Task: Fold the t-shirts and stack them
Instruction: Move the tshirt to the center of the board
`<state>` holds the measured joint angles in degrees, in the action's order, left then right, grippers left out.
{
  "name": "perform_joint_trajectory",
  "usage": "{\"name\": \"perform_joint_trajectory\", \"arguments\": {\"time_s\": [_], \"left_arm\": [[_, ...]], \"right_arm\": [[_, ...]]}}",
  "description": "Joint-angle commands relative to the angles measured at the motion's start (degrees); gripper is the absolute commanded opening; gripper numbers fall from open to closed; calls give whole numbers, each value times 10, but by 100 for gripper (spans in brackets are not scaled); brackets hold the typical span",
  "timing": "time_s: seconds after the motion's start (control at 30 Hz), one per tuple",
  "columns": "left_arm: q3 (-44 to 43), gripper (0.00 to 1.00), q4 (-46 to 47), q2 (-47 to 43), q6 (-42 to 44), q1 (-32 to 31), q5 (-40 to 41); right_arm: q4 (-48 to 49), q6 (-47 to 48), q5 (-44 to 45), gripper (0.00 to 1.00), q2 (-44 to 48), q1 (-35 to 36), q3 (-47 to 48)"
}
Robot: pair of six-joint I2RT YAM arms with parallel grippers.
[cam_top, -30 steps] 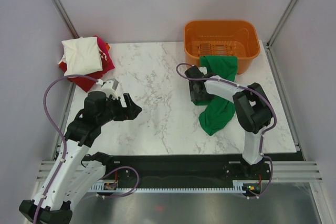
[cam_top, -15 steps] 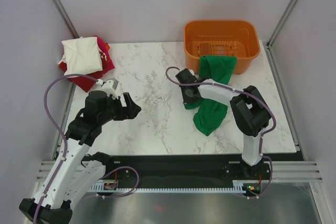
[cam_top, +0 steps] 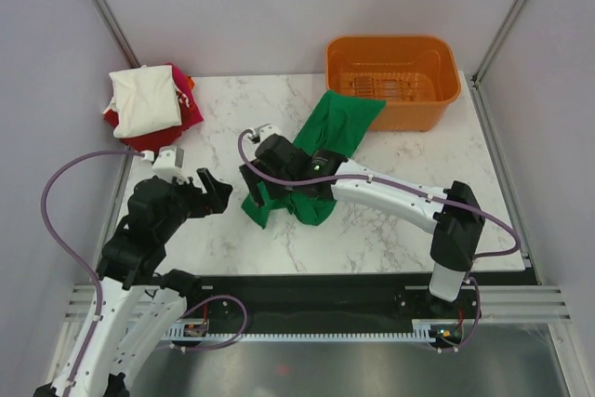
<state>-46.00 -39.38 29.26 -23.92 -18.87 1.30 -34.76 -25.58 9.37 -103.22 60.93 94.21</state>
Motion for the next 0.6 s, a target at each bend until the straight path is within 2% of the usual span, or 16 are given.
{"name": "perform_joint_trajectory", "arguments": {"time_s": [0.0,0.17,0.33,0.43,0.57], "left_arm": [[-11,91,11,24,-2,-1,19],[-11,89,2,74,-31,-1,20],[5,86,11,144,-81,-6,-9],[31,84,47,201,-104,-23,-10],[54,83,109,294,-135,-82,7]], "right_arm": [[-19,-46,50,98,54,-26,-75],[-11,-56,53,98,136,-83,-147],[-6,-44,44,98,174,-158,-211],[8,-23,22,98,175,-199,-235],[15,2,-1,98,166,-225,-248]]}}
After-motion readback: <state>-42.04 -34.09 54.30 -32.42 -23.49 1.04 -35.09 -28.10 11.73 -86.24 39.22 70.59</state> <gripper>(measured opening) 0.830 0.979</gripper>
